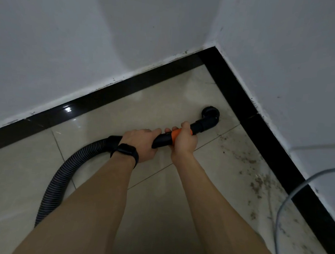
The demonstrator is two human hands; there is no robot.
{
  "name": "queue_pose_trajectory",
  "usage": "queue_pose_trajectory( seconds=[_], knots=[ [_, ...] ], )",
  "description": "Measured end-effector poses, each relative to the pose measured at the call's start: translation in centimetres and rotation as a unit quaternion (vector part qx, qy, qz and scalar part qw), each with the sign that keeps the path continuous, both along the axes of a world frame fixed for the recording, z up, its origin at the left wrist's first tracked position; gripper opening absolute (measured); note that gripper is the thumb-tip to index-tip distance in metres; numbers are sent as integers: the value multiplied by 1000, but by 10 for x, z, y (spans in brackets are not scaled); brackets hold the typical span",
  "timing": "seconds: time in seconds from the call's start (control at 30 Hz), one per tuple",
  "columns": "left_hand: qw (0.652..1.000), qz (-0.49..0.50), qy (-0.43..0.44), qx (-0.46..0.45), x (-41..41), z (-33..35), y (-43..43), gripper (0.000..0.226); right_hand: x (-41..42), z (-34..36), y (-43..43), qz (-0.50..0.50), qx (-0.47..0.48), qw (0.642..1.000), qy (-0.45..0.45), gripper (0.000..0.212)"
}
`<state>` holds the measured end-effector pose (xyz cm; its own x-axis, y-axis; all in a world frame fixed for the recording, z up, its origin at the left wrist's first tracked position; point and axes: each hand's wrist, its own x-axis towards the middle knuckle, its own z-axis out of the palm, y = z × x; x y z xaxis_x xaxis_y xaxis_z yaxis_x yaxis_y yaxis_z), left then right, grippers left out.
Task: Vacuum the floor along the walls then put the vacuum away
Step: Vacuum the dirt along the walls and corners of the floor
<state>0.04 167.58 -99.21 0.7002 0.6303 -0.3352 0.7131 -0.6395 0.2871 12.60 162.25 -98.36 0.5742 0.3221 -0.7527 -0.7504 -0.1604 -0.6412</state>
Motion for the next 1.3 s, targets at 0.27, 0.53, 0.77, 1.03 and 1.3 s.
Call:
queue_pose_trajectory(
  seconds=[0.27,0.53,0.77,1.03,1.3],
  knots=[
    [1000,4,3,-25,29,5,0,23,24,-2,0,-15,0,1000,-9,10],
    [999,-7,-6,-50,54,9,0,21,48,-3,-2,-30,-14,999,-26,8],
    [999,-18,-6,-31,66,7,-5,26,56,-5,-6,-51,-11,998,-29,7],
    [998,-13,-19,-59,75,6,2,22,64,-6,2,-61,-40,996,-56,6],
    [993,13,-30,-117,76,2,23,16,68,-2,21,-55,-65,994,-66,12]
  ],
)
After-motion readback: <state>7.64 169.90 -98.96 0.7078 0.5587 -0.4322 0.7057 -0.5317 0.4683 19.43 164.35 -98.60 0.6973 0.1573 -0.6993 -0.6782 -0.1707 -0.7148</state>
